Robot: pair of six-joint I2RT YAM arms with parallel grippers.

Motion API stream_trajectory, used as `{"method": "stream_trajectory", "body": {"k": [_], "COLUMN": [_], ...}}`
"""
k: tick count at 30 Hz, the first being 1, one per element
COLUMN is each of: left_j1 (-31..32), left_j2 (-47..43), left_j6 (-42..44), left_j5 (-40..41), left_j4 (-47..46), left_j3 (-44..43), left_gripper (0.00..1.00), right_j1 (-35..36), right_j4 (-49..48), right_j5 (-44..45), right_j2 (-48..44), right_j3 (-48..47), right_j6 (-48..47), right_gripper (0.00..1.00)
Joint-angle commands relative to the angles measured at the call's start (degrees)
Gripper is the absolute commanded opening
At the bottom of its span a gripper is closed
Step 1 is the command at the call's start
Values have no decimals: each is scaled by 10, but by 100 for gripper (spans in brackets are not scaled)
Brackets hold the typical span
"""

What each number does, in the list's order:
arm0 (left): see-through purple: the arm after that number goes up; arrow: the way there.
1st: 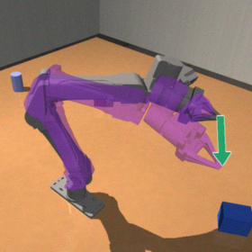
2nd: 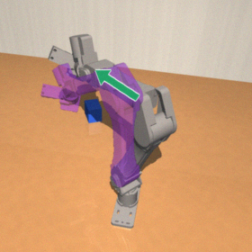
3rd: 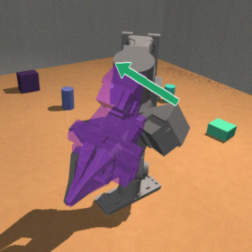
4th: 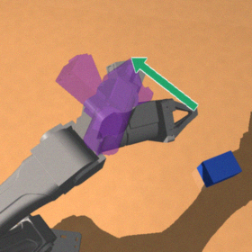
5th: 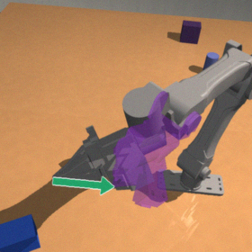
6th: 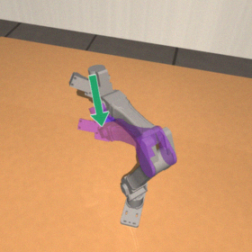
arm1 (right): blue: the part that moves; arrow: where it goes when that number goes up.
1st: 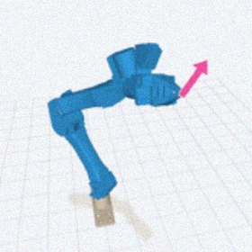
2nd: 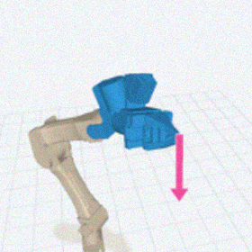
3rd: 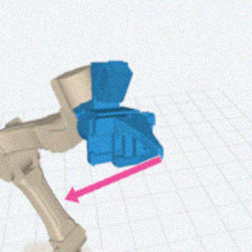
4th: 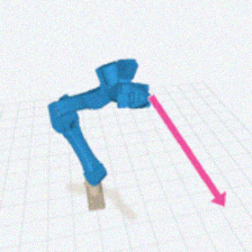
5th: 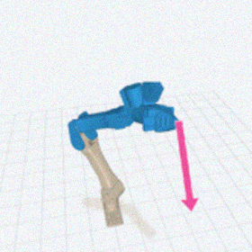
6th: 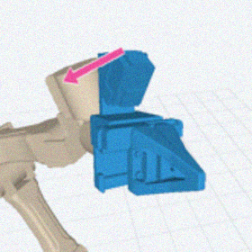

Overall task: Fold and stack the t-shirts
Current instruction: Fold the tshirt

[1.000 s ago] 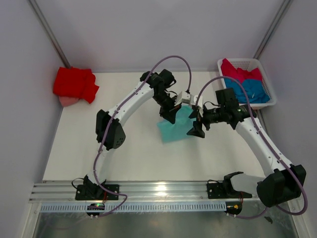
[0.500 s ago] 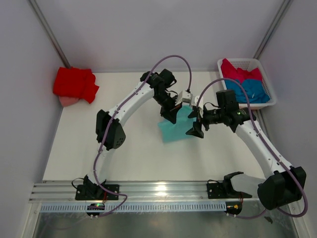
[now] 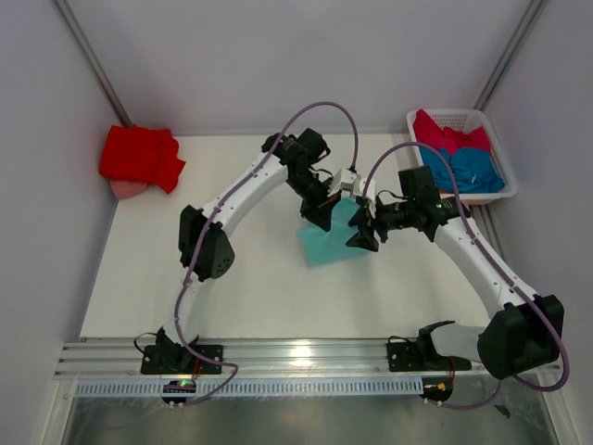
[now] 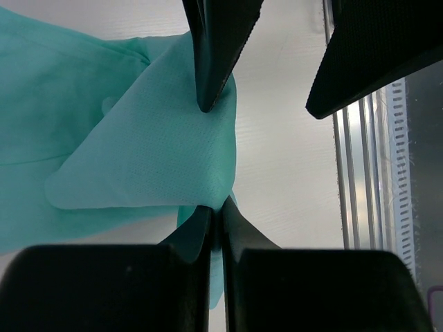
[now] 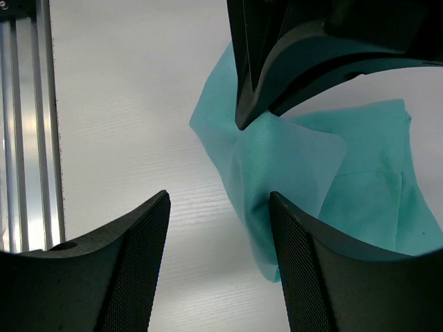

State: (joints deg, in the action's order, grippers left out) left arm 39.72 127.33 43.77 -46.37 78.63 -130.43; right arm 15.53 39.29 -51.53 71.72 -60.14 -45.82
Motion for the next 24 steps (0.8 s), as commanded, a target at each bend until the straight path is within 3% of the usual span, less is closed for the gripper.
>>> {"method": "stream_trajectory", "body": {"k": [1, 3, 4, 5, 10, 24], "left_j1": [1, 1, 1, 1, 1, 3], "left_j2": [-40, -41, -41, -41, -41, -74], "left_j6": [7, 11, 11, 13, 18, 20], "left_j5": [-29, -31, -30, -31, -36, -57], "left_j4": [143, 147, 148, 150, 157, 165], "left_j3": [-2, -2, 0, 2, 4, 13], "left_gripper": [1, 1, 1, 1, 2, 2], "right_j1": [-1, -1, -1, -1, -1, -1], "right_j4": [-3, -12, -33, -46, -128, -119], "right_j5": [-8, 16, 25, 34, 85, 45], "right_j2": [3, 0, -4, -11, -18, 60], "right_j3": [-11, -11, -5, -2, 28, 13], "right_j6": [-18, -4, 5, 16, 49, 30], "right_gripper": [63, 67, 79, 82, 90, 90]}}
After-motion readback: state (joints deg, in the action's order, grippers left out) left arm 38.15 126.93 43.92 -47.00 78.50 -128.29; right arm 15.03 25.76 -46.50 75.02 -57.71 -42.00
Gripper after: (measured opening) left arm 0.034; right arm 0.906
